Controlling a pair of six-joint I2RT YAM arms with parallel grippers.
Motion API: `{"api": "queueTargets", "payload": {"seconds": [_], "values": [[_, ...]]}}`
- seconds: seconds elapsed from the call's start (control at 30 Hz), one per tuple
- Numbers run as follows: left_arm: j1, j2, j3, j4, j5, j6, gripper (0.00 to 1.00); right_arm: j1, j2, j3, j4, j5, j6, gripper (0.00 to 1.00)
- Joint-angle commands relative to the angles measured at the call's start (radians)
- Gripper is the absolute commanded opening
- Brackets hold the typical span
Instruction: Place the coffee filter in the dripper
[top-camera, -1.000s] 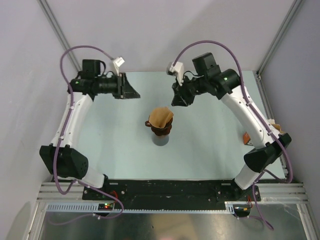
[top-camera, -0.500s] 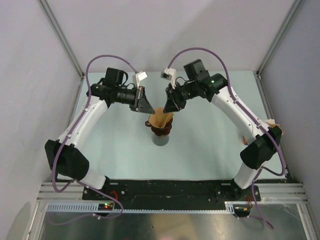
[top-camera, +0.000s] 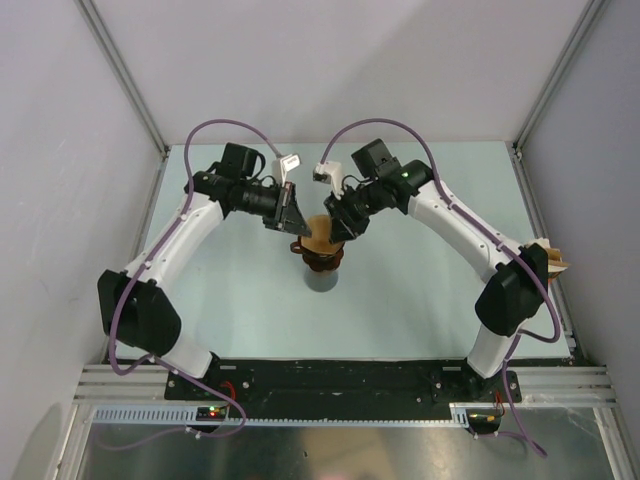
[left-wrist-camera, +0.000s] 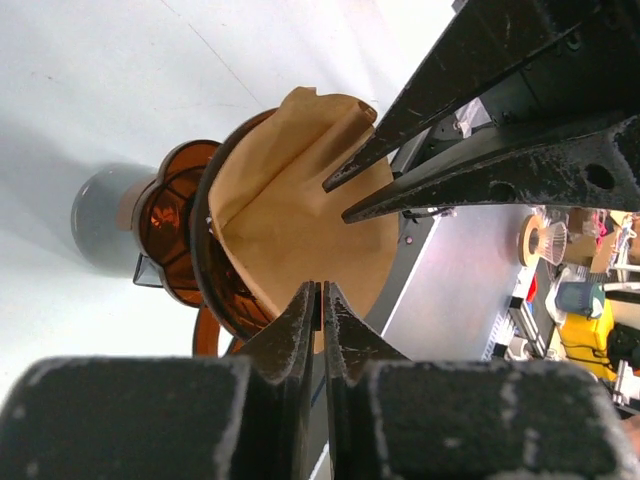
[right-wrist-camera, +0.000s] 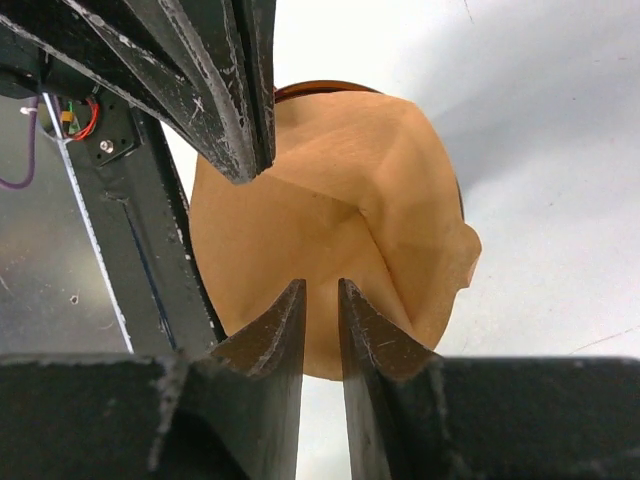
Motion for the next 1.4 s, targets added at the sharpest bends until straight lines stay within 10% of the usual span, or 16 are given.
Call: {"api": "queueTargets", "payload": {"seconds": [0.0, 0.8, 1.37], "values": [[-0.006, 0.004, -0.006, 0.024, -0.037, -0.012, 0.10, 0.013, -0.001, 0.002, -0.008, 0.055, -0.038, 0.24], [-0.012, -0.039, 0.014, 0.026, -0.070, 0.001, 0.16, 0.046, -0.020, 0.026, 0.016, 0.050, -0.059, 0.29], [0.037, -0.121, 0.145, 0.026, -0.129, 0.005, 0.57, -0.014, -0.162, 0.032, 0.191, -0.044, 0.024, 0.57]]}}
